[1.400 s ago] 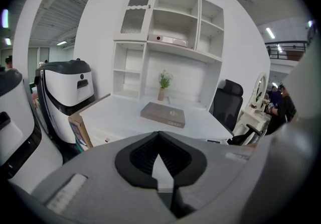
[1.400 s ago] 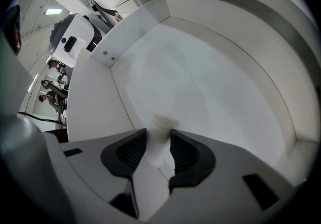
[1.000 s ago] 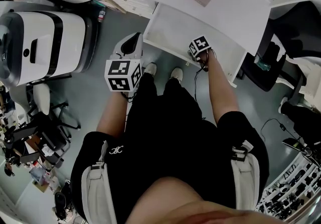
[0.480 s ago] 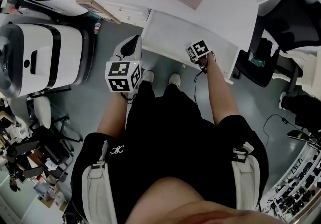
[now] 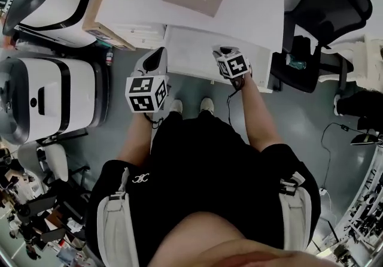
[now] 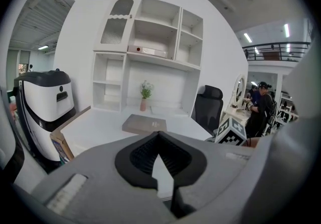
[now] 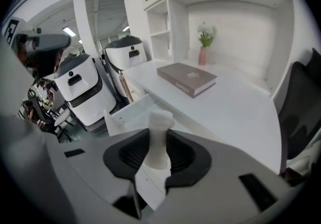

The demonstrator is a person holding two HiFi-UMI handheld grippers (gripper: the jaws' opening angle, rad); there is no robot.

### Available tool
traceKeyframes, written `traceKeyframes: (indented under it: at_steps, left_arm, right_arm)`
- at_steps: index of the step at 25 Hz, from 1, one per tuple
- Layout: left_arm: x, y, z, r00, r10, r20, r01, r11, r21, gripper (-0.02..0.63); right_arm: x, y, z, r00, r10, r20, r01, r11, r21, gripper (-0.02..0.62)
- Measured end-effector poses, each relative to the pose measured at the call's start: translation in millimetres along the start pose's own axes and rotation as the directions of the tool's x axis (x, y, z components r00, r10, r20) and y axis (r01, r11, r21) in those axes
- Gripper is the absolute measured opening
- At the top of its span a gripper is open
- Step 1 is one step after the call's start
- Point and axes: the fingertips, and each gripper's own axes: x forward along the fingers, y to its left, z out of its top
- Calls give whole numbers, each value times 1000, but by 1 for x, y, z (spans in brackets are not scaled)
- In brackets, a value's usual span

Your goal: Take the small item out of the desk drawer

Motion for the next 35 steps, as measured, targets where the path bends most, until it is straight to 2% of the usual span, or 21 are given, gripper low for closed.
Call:
traceKeyframes:
  at_steps: [6,11,15,18,23,27,29,35]
  left_arm:
    - [-5,-13,15,998,-58,27,57,998,40,14]
    - [-6,-24,32,993,-106,50,103,992,72,14]
    - [-3,-38,44,987,-141,76,134,987,87,14]
    - [1,-52,55,980,-171,99,161,982,95,14]
    - [5,-75,75,965,-228,131,213,969,122,14]
    - [9,-91,84,952,-267,149,246,958,145,14]
    - [9,-95,87,949,-274,156,252,956,147,14]
    - [7,-107,94,942,-293,164,265,949,172,14]
  right_arm:
    - [-66,8,37,978,-98,186,99,995,1,104]
    - [-133,5,69,918,-198,344,189,980,59,103]
    - [-184,-2,90,842,-251,478,202,968,152,104]
    - [-222,-12,99,769,-327,549,252,945,211,104]
    - [-278,-26,102,603,-471,644,350,881,318,104]
    - [-306,-30,90,494,-550,673,410,830,377,103]
    - [-315,-29,84,463,-569,679,415,817,401,103]
    - [-327,-30,74,451,-576,682,406,813,418,103]
